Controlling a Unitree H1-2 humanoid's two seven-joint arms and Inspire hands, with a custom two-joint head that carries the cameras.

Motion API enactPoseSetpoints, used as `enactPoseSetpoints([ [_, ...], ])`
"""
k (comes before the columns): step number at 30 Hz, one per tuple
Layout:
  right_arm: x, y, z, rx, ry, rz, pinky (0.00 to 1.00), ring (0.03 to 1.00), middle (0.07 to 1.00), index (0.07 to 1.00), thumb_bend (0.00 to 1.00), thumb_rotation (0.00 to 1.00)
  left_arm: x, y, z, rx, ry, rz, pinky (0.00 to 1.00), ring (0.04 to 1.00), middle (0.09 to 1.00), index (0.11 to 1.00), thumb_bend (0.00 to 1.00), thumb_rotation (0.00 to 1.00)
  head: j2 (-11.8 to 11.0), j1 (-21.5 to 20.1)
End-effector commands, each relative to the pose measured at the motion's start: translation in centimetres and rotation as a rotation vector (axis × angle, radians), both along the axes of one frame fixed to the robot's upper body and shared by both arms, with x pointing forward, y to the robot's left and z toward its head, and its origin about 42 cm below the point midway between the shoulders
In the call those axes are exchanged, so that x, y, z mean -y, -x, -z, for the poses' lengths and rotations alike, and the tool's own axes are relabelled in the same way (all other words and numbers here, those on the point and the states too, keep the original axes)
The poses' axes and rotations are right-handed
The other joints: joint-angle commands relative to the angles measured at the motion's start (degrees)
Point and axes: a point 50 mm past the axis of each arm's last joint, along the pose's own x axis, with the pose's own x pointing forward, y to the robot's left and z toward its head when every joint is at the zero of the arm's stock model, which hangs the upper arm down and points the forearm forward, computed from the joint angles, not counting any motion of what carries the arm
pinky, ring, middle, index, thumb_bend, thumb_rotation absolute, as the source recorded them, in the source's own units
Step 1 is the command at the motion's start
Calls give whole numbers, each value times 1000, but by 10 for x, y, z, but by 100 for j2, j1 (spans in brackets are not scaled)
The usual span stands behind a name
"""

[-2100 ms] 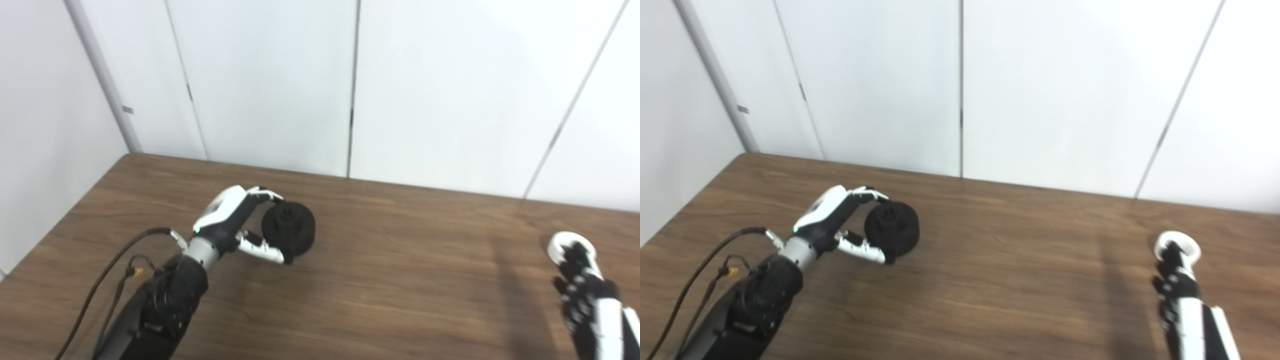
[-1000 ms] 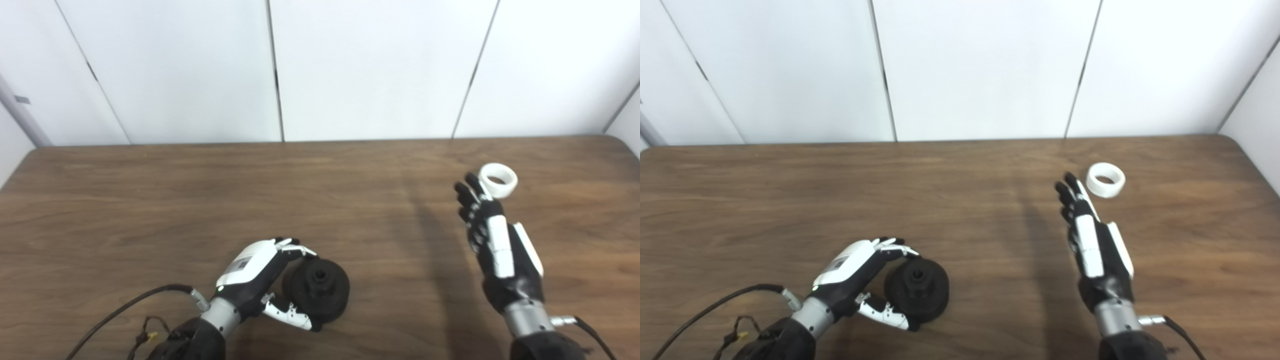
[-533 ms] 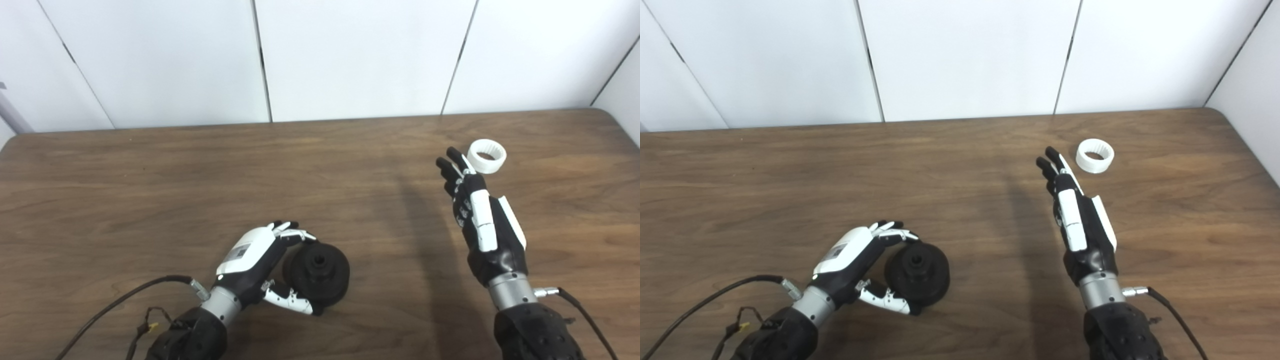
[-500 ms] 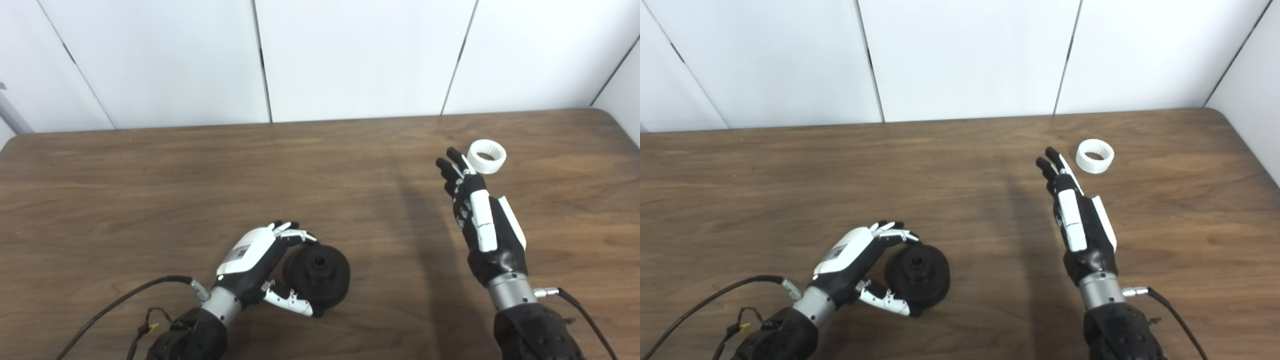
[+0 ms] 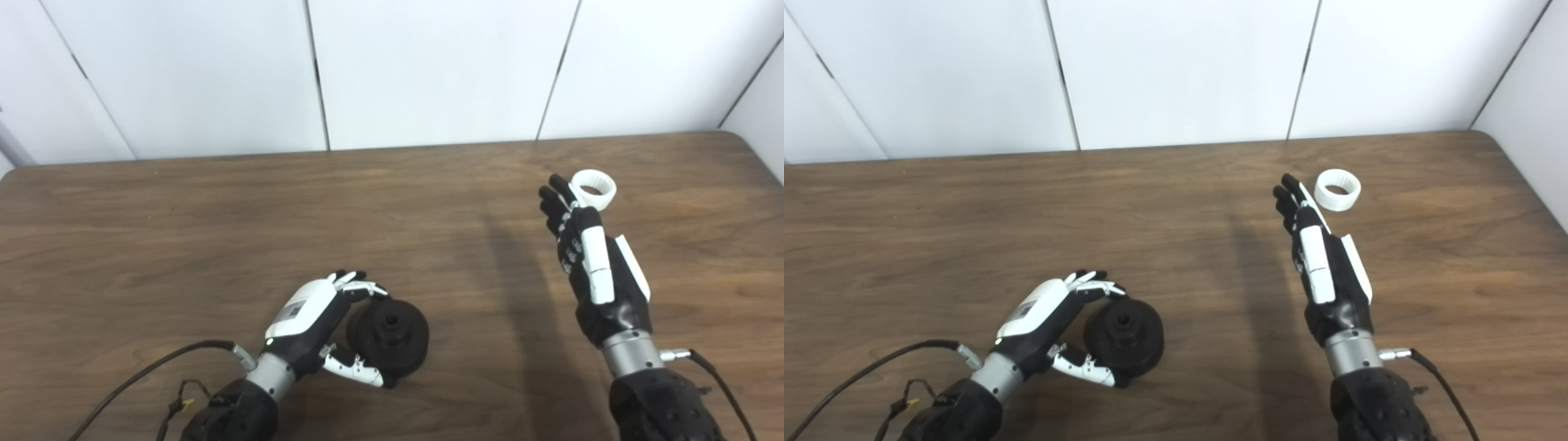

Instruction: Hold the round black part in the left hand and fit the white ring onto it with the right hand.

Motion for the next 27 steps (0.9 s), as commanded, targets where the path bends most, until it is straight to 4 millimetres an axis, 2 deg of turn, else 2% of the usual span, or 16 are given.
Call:
enactPoseSetpoints([
  [1, 8, 23, 0, -21, 5, 62, 1000, 997, 942, 951, 621, 1000, 0, 5, 5, -30, -19, 14, 1000, 958, 825, 480, 525, 53, 5, -19],
  [4, 27, 16, -13, -7, 85, 90, 1000, 990, 937, 951, 610, 914, 0, 6, 4, -28, -25, 16, 1000, 955, 823, 480, 525, 53, 0, -44],
  [9, 55, -1, -35, 26, 173, 138, 1000, 980, 929, 936, 623, 667, 0, 5, 4, -23, -29, 16, 1000, 953, 825, 481, 525, 52, -10, -152],
  [10, 64, -7, -40, 33, 224, 145, 1000, 977, 929, 934, 628, 638, -1, 5, 4, -26, -30, 15, 1000, 953, 825, 480, 525, 52, -12, -174],
  [12, 79, -18, -47, 31, 341, 159, 986, 958, 925, 924, 666, 515, -1, 5, 4, -29, -31, 15, 1000, 954, 826, 481, 525, 52, -19, -198],
  [13, 87, -23, -51, 24, 408, 158, 978, 953, 923, 921, 675, 491, -1, 5, 4, -29, -31, 15, 1000, 954, 826, 481, 525, 52, -32, -235],
  [15, 100, -31, -56, 6, 511, 154, 955, 948, 927, 908, 733, 405, -1, 6, 4, -25, -30, 14, 1000, 955, 825, 480, 525, 52, -44, -280],
  [16, 108, -37, -60, -11, 579, 154, 942, 944, 926, 904, 746, 387, -1, 6, 4, -26, -29, 14, 1000, 956, 825, 480, 525, 52, -47, -320],
  [17, 115, -43, -64, -27, 637, 154, 921, 934, 924, 891, 799, 355, -2, 6, 4, -26, -28, 14, 1000, 959, 827, 481, 525, 51, -47, -320],
  [19, 123, -53, -68, -59, 723, 155, 904, 923, 916, 884, 848, 333, -3, 5, 4, -25, -27, 15, 1000, 961, 827, 481, 525, 51, -43, -442],
  [22, 131, -70, -73, -117, 837, 141, 821, 879, 890, 874, 902, 312, -5, 4, 5, -21, -27, 15, 1000, 959, 826, 481, 525, 51, -75, -619],
  [27, 135, -100, -76, -196, 942, 99, 841, 889, 888, 862, 957, 255, -10, 6, 7, -18, -32, 14, 1000, 959, 824, 481, 525, 51, -241, -1009],
])
